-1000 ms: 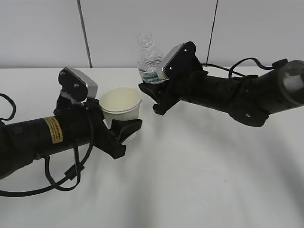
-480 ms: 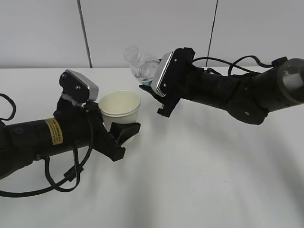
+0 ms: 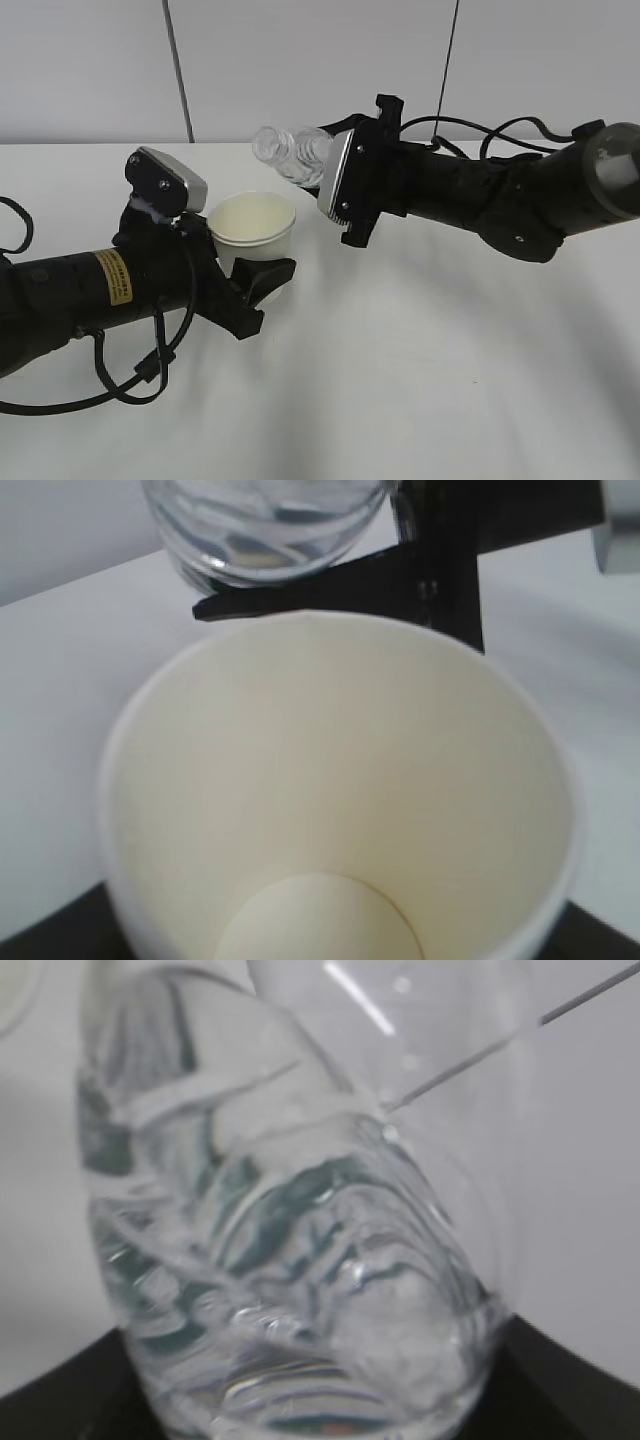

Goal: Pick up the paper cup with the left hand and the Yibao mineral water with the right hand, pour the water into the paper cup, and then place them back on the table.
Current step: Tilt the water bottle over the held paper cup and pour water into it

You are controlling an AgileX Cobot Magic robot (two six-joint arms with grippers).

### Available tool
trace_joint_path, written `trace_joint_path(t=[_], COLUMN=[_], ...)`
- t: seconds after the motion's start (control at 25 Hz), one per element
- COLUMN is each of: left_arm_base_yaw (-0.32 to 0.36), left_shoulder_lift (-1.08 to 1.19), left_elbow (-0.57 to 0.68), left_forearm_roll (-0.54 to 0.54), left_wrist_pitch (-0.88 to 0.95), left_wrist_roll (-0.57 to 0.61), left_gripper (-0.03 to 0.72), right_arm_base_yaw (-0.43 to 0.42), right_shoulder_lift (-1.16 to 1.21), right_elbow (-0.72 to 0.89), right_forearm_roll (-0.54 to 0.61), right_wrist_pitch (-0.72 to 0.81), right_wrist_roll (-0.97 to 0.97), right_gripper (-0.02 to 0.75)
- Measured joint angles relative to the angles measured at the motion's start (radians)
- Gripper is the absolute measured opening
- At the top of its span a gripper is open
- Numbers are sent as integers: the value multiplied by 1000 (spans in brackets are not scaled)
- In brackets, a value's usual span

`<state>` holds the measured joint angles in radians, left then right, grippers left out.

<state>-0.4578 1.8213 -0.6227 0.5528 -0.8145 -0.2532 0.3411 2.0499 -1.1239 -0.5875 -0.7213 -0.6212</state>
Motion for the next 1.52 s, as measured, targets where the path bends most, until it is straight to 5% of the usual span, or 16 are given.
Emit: trace_joint_path(t=[1.52], left_arm_base_yaw=[0], left_shoulder_lift=[0], left_elbow=[0], left_forearm_roll=[0], left_wrist_pitch=[22], left_wrist_roll=[-4], left_gripper=[430], right_arm_base_yaw=[0], right_shoulder_lift=[0], right_elbow=[0], right_forearm_roll=[114], right_wrist_pitch=[-45], right_wrist_roll=[-466], right_gripper=[466])
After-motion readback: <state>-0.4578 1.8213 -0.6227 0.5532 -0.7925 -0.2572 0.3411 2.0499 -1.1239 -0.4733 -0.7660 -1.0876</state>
